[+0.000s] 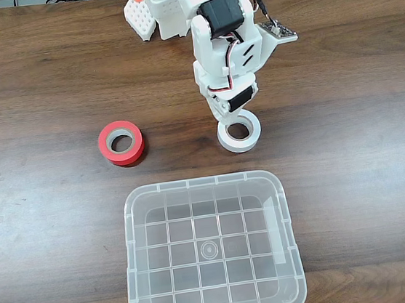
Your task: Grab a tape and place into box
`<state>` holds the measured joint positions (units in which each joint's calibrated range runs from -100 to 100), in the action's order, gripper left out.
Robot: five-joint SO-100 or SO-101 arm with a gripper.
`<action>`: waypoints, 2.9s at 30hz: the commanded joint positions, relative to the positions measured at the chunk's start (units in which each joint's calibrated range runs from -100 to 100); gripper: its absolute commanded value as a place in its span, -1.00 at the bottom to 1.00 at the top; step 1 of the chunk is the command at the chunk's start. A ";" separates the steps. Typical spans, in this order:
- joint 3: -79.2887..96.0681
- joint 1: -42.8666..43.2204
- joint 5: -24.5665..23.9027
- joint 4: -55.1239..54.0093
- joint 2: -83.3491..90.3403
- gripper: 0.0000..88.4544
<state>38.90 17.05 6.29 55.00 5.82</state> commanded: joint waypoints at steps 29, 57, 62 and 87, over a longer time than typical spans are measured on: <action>-4.51 2.84 2.09 0.14 -6.62 -0.57; -11.96 -2.35 2.31 14.61 12.77 -0.91; -18.44 -5.35 2.88 20.68 20.25 -0.91; -82.48 -12.89 2.57 23.85 -24.40 -0.91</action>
<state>-26.35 4.96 9.05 79.66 -9.75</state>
